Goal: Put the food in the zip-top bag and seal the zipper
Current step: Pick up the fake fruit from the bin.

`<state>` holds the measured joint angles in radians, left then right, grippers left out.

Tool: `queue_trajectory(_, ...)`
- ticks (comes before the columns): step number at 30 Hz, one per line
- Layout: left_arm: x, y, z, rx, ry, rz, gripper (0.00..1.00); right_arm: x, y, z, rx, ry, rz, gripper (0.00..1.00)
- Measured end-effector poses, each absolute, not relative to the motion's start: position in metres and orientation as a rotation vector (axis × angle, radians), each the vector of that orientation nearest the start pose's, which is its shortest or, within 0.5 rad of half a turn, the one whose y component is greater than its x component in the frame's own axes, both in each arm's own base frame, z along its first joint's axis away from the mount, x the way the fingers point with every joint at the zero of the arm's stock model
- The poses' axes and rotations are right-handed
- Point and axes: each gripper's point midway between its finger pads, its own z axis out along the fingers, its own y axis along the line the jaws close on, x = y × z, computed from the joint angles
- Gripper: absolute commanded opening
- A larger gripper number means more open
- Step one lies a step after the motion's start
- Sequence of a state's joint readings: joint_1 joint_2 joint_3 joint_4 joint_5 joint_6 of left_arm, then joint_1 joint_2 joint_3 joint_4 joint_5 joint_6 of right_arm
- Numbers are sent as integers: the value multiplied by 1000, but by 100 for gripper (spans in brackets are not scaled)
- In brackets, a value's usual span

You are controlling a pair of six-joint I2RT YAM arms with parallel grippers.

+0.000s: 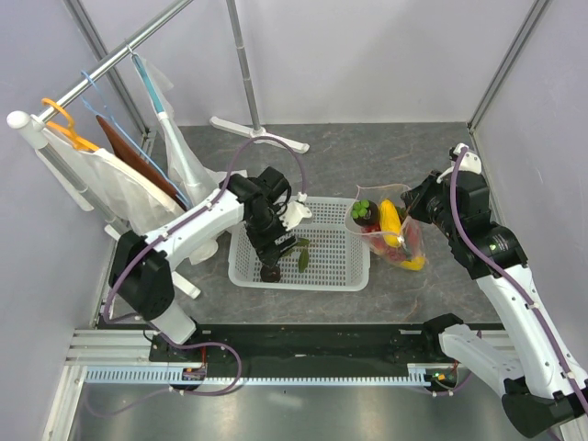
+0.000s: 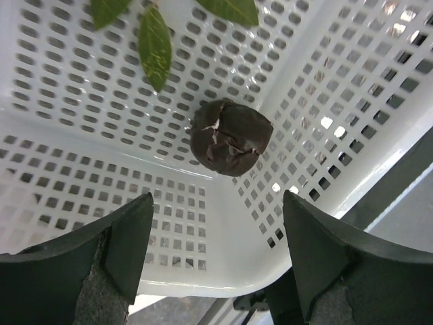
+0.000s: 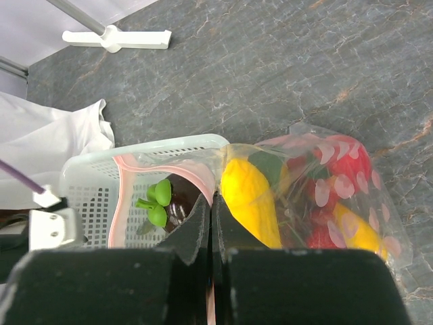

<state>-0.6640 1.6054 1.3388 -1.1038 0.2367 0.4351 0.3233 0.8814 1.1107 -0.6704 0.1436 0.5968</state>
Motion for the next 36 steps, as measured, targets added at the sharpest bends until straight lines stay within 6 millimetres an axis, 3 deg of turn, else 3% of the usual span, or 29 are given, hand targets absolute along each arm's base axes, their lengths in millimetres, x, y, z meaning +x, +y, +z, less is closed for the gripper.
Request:
queue_trajectory(6,205,-199,102,1678,2539,-378,86,275,91,293,364,2003,443,0)
queue_trajectory(20,206,-211,58,1759,2590,-356,83,274,91,292,350,2005,439,0)
queue_trajectory(25,201,-201,49,1786,2619,-300,72,274,90,291,346,2006,436,0)
queue_trajectory(26,201,-200,48,1788,2622,-292,63,274,90,291,346,2006,436,0)
queue_trajectory(31,201,-199,49,1791,2624,-282,46,274,90,291,343,2007,434,0)
queue_trajectory(34,209,-207,62,1776,2598,-294,37,274,90,291,339,2007,432,0)
queue_trajectory(36,227,-226,89,1738,2521,-321,37,274,90,291,339,2008,433,0)
